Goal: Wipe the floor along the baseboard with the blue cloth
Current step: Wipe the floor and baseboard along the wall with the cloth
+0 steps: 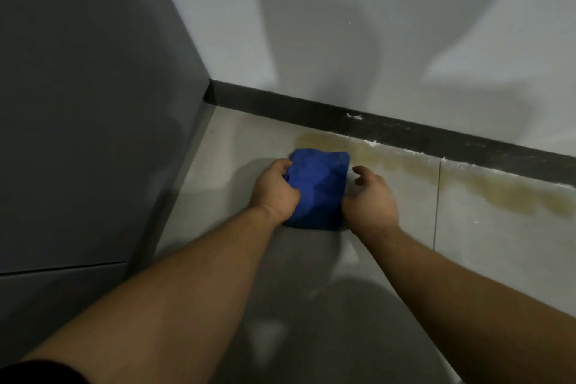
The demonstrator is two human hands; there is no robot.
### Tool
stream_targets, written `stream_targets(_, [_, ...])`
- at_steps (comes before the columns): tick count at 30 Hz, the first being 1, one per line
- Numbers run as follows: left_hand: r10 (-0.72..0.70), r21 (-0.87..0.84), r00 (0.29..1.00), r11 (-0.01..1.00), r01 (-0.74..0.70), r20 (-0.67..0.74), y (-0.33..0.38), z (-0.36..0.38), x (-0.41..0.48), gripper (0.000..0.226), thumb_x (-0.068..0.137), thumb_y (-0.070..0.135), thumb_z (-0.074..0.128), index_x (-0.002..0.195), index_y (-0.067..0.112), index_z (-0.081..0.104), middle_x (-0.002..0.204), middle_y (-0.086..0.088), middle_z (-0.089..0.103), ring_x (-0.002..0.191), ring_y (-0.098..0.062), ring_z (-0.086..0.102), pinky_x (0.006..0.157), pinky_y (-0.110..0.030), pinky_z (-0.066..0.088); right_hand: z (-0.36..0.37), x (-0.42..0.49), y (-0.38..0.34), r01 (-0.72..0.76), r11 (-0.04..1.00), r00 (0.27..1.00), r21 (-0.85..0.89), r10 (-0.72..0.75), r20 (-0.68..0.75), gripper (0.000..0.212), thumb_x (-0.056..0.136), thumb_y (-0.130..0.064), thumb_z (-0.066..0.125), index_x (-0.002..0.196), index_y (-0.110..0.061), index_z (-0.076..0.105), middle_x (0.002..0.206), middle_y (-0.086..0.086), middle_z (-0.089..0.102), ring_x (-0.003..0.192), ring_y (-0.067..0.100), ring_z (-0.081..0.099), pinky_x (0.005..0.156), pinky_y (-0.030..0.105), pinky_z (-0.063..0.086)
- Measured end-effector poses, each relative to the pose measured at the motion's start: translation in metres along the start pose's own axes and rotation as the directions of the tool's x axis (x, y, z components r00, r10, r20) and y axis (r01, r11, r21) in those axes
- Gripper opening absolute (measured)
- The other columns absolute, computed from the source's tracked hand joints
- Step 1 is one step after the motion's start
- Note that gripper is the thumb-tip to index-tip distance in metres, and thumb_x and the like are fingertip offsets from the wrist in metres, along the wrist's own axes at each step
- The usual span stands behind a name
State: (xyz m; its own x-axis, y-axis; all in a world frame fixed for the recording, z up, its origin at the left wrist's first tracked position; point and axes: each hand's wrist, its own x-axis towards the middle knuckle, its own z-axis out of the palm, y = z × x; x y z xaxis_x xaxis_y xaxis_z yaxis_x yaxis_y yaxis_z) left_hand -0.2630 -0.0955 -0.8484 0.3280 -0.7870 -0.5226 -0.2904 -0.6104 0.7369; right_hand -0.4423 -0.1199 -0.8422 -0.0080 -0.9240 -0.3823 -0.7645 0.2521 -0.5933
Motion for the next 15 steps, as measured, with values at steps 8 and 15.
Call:
stream_targets(8, [0.198,0.014,0.976,0.98,-0.198,-0.09,-0.032,-0.012,0.017,0.034,0.083,0.014,0.076,0.116,0.016,0.066,0.107,-0.001,0.07,0.1,-0.021,0.065,0.099,-0.04,0.056,0.061,0.017,-0.023,0.479,0.824,0.874,-0.304,-0.481,0.073,0.054,0.097,-0.043,0.05,0.148,-0.025,0.043,0.161,0.006,0.034,0.148,0.029,0.03,0.121,0.051,0.027])
stream_targets(15, [0.475,0.466,0.864,0.81,-0.355,-0.167,-0.056,-0.024,0.028,0.037,0.093,0.004,0.053,0.125,0.017,0.065,0.146,-0.008,0.056,0.141,-0.027,0.043,0.12,-0.052,0.035,0.082,0.019,0.002,0.468,0.729,0.884,-0.5,-0.396,0.25,0.073,0.096,-0.074,0.006,0.159,-0.039,-0.006,0.168,-0.008,-0.014,0.155,0.018,-0.017,0.123,0.056,-0.009])
